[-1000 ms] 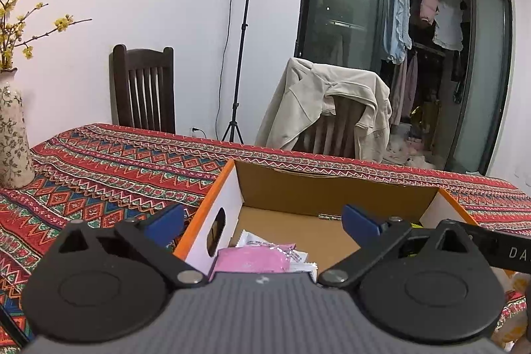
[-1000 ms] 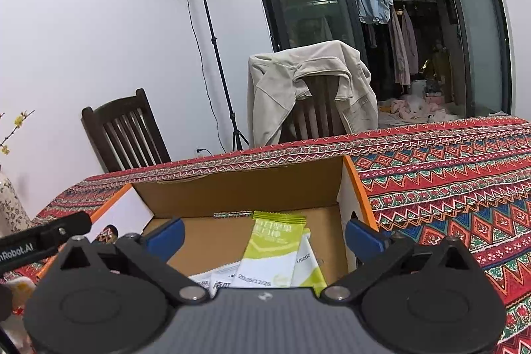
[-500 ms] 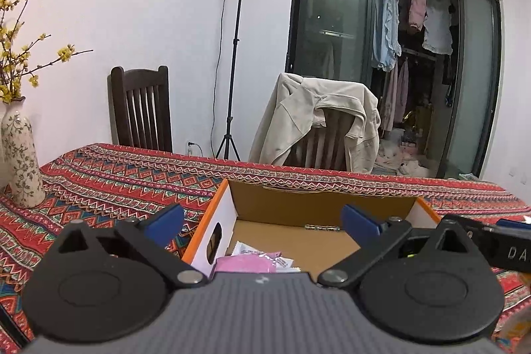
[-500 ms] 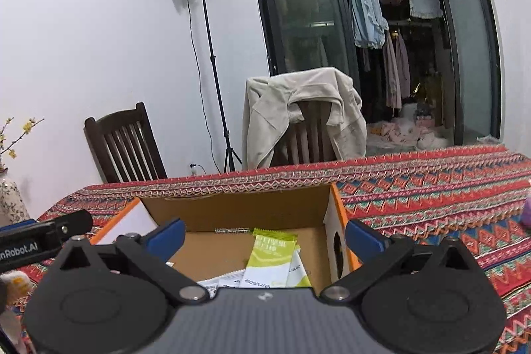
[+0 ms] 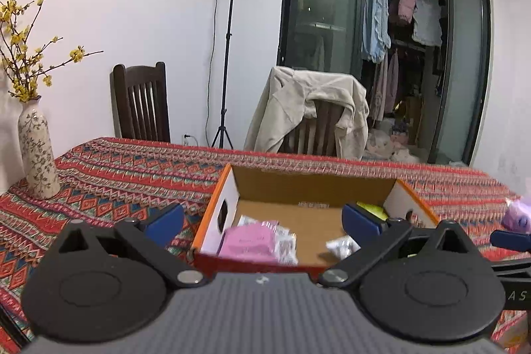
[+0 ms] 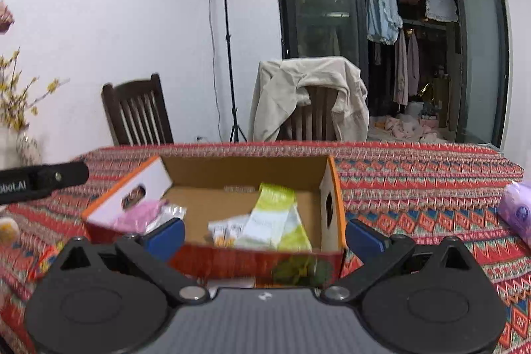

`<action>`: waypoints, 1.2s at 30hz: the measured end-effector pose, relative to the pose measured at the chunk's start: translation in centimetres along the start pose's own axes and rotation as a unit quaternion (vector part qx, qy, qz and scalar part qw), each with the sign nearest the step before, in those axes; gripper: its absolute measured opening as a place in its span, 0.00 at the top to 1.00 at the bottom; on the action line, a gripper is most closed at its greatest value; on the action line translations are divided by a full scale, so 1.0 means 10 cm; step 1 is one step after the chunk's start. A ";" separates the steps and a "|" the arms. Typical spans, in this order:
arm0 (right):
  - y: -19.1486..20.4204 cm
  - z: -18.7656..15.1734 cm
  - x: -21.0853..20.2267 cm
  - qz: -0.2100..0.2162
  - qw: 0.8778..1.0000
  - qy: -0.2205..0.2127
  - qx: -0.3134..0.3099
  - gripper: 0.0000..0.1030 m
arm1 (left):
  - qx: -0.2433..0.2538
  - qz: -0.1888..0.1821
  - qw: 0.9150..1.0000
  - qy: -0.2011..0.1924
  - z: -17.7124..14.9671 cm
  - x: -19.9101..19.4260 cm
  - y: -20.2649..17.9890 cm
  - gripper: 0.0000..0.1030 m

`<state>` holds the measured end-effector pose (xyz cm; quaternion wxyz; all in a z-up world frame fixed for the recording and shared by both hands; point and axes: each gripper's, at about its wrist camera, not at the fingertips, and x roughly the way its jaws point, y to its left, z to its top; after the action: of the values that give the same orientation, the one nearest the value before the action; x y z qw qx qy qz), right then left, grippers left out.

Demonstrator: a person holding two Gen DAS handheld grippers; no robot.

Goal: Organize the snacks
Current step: 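Move both grippers back from the box to the snack pile, then grasp a pink packet with the right gripper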

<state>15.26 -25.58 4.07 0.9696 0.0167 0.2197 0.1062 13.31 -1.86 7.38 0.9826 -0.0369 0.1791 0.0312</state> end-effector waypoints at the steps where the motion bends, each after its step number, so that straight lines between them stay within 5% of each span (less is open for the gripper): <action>1: 0.01 -0.04 -0.02 0.000 1.000 0.005 -0.005 0.00 | 0.004 0.001 1.000 0.002 -0.03 -0.03 0.00 0.00; 22: 0.07 -0.83 0.06 0.013 0.990 0.142 -0.022 0.00 | 0.025 -0.027 0.993 0.112 -0.94 -0.12 0.16 0.00; 29: 0.16 -0.84 0.28 0.014 0.986 0.163 -0.023 0.00 | -0.001 -0.040 0.993 0.115 -1.00 -0.05 0.24 0.00; 36: 0.20 -0.87 0.33 0.000 0.990 0.140 -0.030 0.00 | -0.011 -0.043 0.991 0.125 -1.02 0.01 0.25 0.00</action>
<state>14.02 -23.05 -5.02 0.9293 -0.0277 0.3502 0.1140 9.69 -0.20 -2.31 0.9526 -0.0588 0.2982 -0.0144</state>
